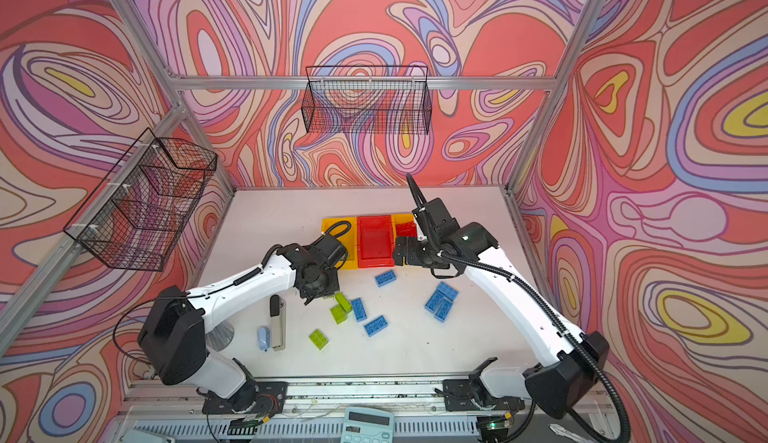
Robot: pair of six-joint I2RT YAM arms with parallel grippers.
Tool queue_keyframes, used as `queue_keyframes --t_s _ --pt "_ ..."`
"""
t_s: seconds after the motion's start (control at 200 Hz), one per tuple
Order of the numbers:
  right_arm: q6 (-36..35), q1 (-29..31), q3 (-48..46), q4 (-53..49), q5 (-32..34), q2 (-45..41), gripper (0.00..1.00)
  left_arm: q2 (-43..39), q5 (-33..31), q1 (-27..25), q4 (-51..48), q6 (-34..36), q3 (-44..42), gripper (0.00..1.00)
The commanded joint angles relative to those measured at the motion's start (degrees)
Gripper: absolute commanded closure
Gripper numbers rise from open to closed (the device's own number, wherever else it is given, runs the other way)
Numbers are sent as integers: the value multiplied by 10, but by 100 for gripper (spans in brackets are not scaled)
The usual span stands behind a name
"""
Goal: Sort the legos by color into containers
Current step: 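Carry the lime-green brick into the yellow bin and open the left gripper, then grasp a lime-green brick with the left gripper while the right hovers over blue bricks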
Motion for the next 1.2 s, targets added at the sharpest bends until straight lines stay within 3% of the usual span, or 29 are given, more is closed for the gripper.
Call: queue_keyframes --t_s 0.0,0.406,0.526,0.616,0.721,0.871,1.052,1.197 --pt "7 1 -6 12 9 -3 2 28 -34 11 -74 39 71 80" --pt "23 1 -43 81 19 -8 2 231 6 105 -75 125 325 75" --pt "12 1 -98 124 18 -30 2 282 10 118 -50 141 366 39" --pt "1 1 -139 158 23 -49 2 286 11 120 -10 144 364 28" --pt "-9 1 -191 203 26 -88 2 249 20 119 45 125 316 26" --pt "-41 4 -242 216 56 -140 2 124 2 96 114 85 164 26" --pt "-60 4 -260 186 97 -183 2 -23 -63 4 106 33 8 26" --pt "-38 5 -277 182 97 -203 2 -98 -48 -41 128 -31 -103 26"
